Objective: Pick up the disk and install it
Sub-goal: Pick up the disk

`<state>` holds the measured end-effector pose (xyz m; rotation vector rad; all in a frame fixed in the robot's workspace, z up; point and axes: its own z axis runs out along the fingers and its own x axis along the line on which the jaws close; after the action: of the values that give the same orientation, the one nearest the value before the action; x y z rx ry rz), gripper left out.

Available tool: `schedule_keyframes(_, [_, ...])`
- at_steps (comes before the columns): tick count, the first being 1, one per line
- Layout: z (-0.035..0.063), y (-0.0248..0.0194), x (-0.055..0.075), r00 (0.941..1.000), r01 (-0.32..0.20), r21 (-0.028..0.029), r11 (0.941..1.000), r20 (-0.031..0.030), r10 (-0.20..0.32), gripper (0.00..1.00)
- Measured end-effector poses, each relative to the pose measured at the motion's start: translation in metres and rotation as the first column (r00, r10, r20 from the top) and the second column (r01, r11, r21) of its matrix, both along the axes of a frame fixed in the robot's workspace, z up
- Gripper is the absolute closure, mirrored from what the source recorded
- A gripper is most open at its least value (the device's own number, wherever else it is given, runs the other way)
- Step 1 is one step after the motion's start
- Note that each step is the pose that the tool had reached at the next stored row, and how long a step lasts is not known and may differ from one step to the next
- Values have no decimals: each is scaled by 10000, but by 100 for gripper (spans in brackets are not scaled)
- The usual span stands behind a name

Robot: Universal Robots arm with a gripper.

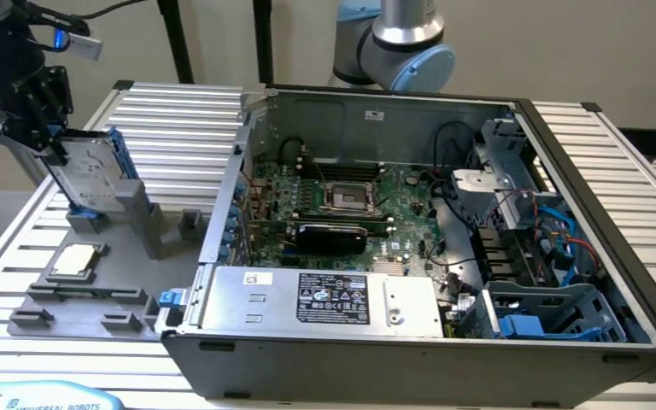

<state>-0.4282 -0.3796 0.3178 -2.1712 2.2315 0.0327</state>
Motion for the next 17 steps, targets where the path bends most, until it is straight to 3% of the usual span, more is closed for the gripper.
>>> schedule_keyframes(17, [774, 0, 53, 10000, -1, 0, 10000, 0, 1, 67])
